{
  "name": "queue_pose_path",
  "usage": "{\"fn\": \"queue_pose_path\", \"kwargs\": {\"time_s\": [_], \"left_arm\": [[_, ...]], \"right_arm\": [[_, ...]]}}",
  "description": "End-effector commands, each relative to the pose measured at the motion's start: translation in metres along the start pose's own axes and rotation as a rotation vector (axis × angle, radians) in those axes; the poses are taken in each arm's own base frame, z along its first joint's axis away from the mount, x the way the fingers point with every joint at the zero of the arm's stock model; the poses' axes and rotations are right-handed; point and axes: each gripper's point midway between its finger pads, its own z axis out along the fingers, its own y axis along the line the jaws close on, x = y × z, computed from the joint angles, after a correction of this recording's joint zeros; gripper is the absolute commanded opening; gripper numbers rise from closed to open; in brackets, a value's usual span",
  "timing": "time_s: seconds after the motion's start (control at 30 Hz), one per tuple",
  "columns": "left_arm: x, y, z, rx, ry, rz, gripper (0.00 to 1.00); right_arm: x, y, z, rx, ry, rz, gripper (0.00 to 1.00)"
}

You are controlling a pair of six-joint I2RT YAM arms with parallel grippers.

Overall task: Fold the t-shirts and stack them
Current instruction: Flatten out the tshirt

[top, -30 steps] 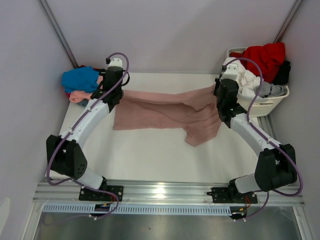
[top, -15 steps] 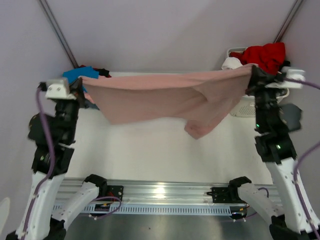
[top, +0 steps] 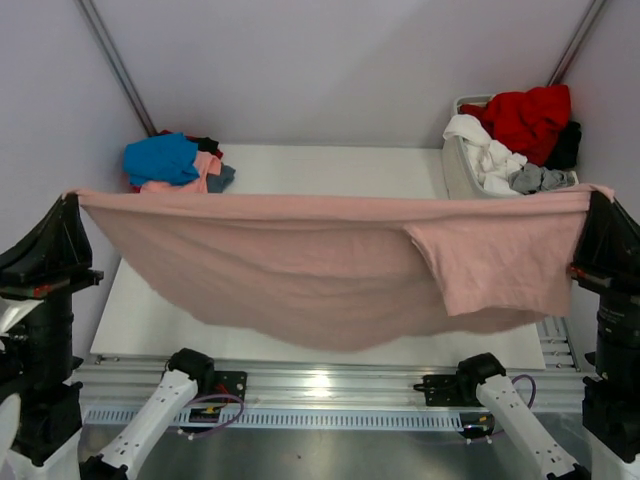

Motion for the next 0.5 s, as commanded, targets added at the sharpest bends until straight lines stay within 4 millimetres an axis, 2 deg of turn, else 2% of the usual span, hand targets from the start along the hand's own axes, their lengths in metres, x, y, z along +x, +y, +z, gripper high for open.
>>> {"fn": "queue_pose_path", "kwargs": {"time_s": [0.0,0.03,0.07,0.1,0.13,0.17,0.2,0.23,0.27,0.3,0.33,0.37,0.4,0.43,0.47], "left_arm": [[0.035,0.017,0.030,-0.136,0.074,0.040,0.01],[0.055,0.017,0.039,-0.146,0.120,0.061,0.01],[0.096,0.015,0.059,-0.174,0.213,0.090,0.01],[0.129,0.014,0.068,-0.190,0.279,0.102,0.01],[0.154,0.015,0.077,-0.217,0.327,0.105,0.01],[0.211,0.009,0.094,-0.220,0.446,0.113,0.01],[0.247,0.006,0.098,-0.245,0.513,0.060,0.01],[0.279,0.007,0.101,-0.267,0.576,0.047,0.01],[0.309,0.005,0.103,-0.271,0.636,0.058,0.01],[0.366,0.004,0.103,-0.316,0.748,0.061,0.01],[0.392,0.006,0.101,-0.345,0.799,0.077,0.01],[0.411,0.008,0.102,-0.366,0.843,0.097,0.00],[0.458,0.012,0.087,-0.398,0.963,0.159,0.00],[0.472,0.015,0.086,-0.420,0.990,0.177,0.01],[0.486,0.017,0.086,-0.445,1.010,0.164,0.01]], "right_arm": [[0.055,-0.007,0.015,0.037,0.119,-0.048,0.00],[0.070,-0.014,0.019,0.077,0.144,-0.063,0.00],[0.106,-0.017,0.020,0.096,0.207,-0.082,0.00],[0.127,-0.021,0.032,0.122,0.211,-0.107,0.00],[0.150,-0.028,0.035,0.169,0.239,-0.128,0.00],[0.196,-0.030,0.031,0.177,0.315,-0.158,0.00],[0.209,-0.032,0.038,0.194,0.292,-0.165,0.00],[0.260,-0.036,0.042,0.213,0.379,-0.199,0.00],[0.295,-0.046,0.038,0.241,0.435,-0.220,0.00],[0.315,-0.053,0.041,0.266,0.455,-0.209,0.00],[0.366,-0.072,0.037,0.313,0.544,-0.164,0.00],[0.394,-0.067,0.034,0.303,0.591,-0.120,0.00],[0.414,-0.086,0.033,0.350,0.616,-0.091,0.00],[0.465,-0.096,0.020,0.389,0.718,-0.058,0.00],[0.486,-0.101,0.015,0.407,0.761,-0.053,0.00]]}}
